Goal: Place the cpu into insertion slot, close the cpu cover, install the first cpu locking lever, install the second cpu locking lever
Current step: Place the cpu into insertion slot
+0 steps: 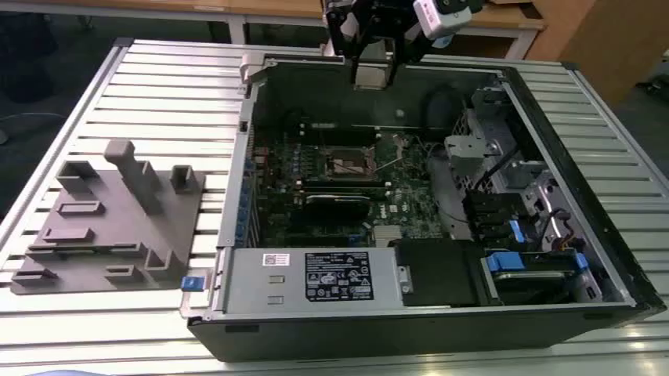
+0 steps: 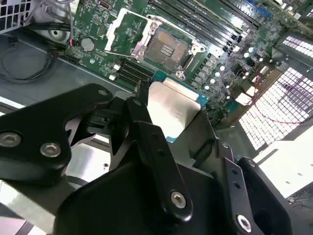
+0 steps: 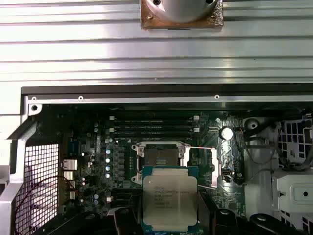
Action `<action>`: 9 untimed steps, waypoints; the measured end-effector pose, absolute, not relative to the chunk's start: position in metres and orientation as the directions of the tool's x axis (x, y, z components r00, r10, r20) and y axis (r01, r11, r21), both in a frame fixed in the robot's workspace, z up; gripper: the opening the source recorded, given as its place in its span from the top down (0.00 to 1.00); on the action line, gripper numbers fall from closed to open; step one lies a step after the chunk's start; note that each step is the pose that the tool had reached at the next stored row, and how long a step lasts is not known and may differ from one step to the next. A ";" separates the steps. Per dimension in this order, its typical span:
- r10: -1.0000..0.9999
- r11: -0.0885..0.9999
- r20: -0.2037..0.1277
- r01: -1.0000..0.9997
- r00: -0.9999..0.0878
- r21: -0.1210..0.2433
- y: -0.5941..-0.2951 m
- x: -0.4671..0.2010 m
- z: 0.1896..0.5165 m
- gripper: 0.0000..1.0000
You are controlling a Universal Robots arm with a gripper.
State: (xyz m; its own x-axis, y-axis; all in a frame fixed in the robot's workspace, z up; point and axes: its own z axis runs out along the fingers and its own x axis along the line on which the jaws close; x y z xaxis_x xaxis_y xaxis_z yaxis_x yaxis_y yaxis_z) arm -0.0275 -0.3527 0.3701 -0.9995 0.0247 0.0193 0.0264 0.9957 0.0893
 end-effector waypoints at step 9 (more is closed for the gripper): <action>0.025 0.996 0.019 0.027 -1.000 0.089 -0.353 -0.028 0.368 0.46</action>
State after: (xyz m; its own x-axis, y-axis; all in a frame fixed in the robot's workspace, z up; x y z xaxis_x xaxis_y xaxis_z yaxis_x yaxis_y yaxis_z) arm -0.0275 -0.3527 0.3680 -0.9995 0.0249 0.0193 0.0266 0.9956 0.0894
